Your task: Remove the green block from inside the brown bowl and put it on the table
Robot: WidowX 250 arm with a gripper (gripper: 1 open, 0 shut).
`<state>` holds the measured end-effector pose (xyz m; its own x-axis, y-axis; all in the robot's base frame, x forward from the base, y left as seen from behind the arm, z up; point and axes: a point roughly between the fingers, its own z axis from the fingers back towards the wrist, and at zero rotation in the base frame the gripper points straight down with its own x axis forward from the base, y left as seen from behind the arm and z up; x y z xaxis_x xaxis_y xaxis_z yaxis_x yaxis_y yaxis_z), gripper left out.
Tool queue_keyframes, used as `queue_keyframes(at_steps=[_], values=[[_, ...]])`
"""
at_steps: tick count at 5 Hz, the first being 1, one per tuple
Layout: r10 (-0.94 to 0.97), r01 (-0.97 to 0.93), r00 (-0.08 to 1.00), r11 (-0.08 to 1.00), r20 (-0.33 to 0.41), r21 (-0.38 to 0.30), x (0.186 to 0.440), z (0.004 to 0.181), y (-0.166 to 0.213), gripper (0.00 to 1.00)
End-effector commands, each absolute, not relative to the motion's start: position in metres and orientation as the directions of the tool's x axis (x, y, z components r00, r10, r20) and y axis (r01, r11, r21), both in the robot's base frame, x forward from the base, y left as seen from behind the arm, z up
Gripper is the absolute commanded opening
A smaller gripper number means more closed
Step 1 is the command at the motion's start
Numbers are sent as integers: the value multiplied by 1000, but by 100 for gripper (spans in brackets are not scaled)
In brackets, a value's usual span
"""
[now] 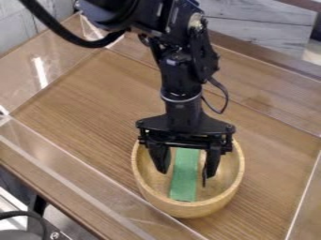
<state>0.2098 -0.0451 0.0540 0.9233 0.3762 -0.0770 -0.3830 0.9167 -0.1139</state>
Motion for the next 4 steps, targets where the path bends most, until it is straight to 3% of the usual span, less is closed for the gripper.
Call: queue_keyframes(at_steps=[1, 4], values=[[385, -386, 922, 912, -38, -138, 223, 62, -44, 100], [387, -388, 921, 910, -37, -142, 224, 53, -43, 100]])
